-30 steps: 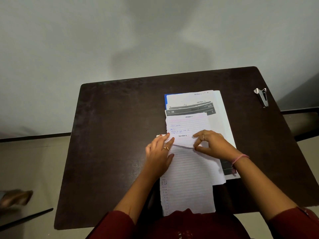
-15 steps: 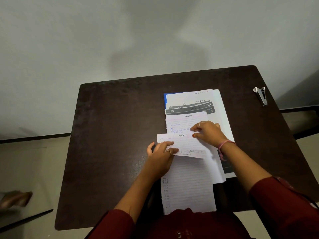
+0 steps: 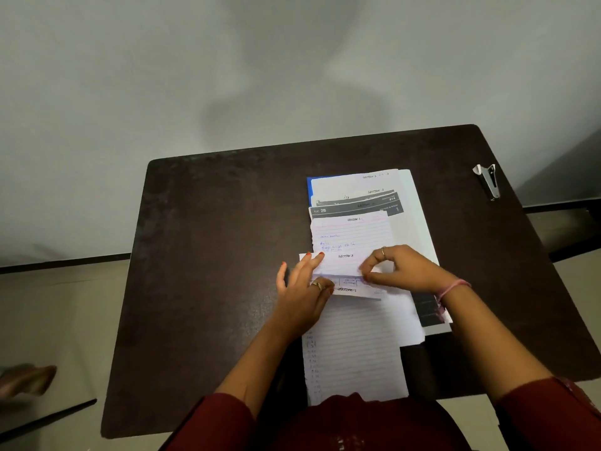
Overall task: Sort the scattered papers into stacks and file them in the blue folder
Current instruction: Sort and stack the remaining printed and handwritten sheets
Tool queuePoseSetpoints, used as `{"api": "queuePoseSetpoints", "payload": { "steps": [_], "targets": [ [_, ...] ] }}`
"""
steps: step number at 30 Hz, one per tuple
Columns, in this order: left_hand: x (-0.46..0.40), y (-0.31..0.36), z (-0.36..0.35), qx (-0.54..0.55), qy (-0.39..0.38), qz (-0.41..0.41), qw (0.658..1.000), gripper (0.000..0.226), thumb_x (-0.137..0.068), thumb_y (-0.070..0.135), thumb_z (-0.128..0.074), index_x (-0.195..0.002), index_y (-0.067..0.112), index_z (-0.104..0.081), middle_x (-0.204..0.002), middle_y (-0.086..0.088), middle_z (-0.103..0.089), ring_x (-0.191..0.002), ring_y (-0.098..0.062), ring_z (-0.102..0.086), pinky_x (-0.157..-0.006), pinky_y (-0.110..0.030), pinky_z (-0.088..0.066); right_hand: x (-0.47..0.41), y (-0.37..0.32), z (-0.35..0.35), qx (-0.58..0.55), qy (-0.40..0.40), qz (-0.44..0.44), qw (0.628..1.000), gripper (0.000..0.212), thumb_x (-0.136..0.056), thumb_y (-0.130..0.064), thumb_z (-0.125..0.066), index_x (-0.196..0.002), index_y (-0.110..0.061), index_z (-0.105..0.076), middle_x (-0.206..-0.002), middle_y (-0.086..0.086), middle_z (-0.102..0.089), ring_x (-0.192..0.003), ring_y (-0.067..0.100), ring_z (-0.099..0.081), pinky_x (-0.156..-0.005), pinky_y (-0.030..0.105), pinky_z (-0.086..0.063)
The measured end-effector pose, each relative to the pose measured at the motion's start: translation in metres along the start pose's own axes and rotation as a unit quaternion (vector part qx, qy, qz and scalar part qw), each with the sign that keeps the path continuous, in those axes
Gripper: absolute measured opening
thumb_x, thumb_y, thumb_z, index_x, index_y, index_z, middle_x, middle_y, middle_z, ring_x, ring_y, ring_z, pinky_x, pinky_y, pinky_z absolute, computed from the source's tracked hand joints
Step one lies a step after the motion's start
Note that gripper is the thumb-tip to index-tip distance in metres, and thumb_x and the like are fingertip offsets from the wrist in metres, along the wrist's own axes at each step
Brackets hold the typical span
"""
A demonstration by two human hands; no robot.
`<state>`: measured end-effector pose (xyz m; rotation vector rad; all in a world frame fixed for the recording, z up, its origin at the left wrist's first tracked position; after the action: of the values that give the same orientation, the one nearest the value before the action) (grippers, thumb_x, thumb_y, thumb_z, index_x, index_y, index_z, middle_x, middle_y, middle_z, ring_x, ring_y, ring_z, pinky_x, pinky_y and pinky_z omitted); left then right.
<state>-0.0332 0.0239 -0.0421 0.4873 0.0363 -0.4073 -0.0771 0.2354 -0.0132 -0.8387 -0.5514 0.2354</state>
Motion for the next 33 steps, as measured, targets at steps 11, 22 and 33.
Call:
{"api": "queuePoseSetpoints", "payload": {
  "steps": [11, 22, 33],
  "targets": [
    [-0.001, 0.004, 0.008, 0.034, -0.064, 0.024, 0.997, 0.037, -0.096, 0.047, -0.041, -0.115, 0.023, -0.062, -0.110, 0.014, -0.066, -0.112, -0.005, -0.056, -0.112, -0.036, 0.004, -0.037, 0.020, 0.004, 0.153, 0.122, -0.100, 0.976, 0.027, -0.081, -0.031, -0.073, -0.108, -0.028, -0.068, -0.099, -0.012, -0.067, -0.101, 0.010, -0.059, -0.085, 0.031, -0.029],
    [0.002, -0.005, -0.004, -0.038, -0.050, -0.006, 0.998, 0.036, -0.084, 0.053, -0.045, -0.096, 0.030, -0.069, -0.143, -0.005, -0.047, -0.134, -0.021, -0.037, -0.104, -0.055, -0.017, -0.009, 0.018, -0.003, 0.173, 0.112, -0.008, 0.979, 0.010, -0.081, -0.033, -0.072, -0.090, -0.038, -0.074, -0.129, -0.013, -0.059, -0.126, 0.011, -0.044, -0.097, 0.029, -0.022],
    [-0.004, -0.001, 0.004, 0.023, -0.047, 0.030, 0.998, 0.043, -0.088, 0.047, -0.034, -0.103, 0.026, -0.068, -0.110, 0.014, -0.065, -0.122, -0.015, -0.052, -0.109, -0.045, -0.005, -0.029, 0.017, 0.008, 0.011, 0.063, -0.079, 0.995, 0.031, -0.088, -0.040, -0.062, -0.111, -0.019, -0.065, -0.112, -0.005, -0.065, -0.103, 0.013, -0.058, -0.094, 0.032, -0.046]
  ]
}}
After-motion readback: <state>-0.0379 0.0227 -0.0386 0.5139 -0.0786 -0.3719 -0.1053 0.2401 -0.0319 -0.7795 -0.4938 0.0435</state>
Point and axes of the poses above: each hand's wrist, its own x-axis away from the middle knuckle, its own z-axis out of the back of the hand, y = z × x, the point moved 4 cm from there along -x, towards the middle knuckle
